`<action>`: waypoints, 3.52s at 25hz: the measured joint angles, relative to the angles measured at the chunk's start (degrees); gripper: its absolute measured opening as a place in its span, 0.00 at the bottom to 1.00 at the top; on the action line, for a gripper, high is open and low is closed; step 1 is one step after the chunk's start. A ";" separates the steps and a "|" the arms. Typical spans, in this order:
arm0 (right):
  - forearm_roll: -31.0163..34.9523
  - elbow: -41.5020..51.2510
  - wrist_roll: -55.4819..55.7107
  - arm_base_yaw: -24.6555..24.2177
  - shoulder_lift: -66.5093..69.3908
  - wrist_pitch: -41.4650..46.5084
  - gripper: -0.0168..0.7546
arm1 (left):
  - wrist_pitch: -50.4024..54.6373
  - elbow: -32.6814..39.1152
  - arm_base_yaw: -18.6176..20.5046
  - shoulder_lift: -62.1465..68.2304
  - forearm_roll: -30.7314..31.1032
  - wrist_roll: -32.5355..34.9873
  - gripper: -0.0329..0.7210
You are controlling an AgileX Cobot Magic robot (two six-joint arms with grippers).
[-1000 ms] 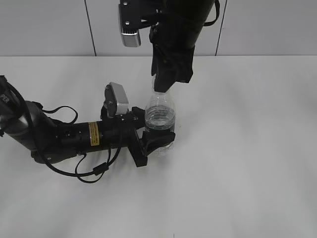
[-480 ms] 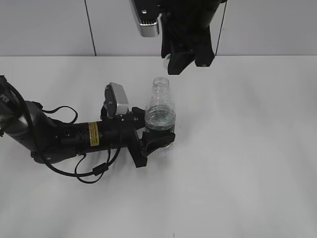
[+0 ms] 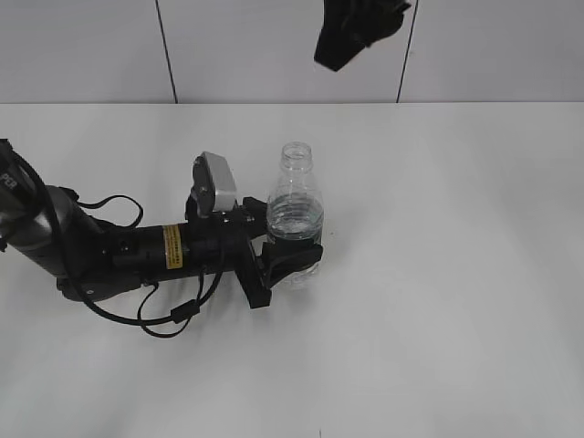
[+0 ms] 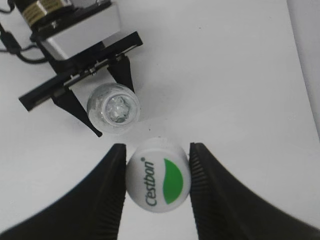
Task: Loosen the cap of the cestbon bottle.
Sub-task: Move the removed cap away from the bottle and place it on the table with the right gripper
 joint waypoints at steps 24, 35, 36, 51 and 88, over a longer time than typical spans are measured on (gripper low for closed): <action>-10.03 5.56 42.11 -12.76 -10.83 0.02 0.40 | 0.11 0.00 0.00 0.00 -0.86 1.24 0.59; -6.10 26.27 37.89 -24.91 -10.83 -5.76 0.40 | 0.11 0.00 0.00 0.04 -1.50 1.24 0.59; -5.46 28.18 37.41 -26.09 -10.83 -7.70 0.40 | 0.11 0.00 0.00 0.04 -1.61 1.24 0.59; -1.61 33.05 33.87 -29.61 5.88 -21.42 0.40 | 0.11 0.00 0.00 0.11 -2.00 1.35 0.59; -0.15 33.09 33.20 -30.37 14.32 -29.33 0.49 | -0.07 0.00 0.00 0.28 -2.97 1.40 0.59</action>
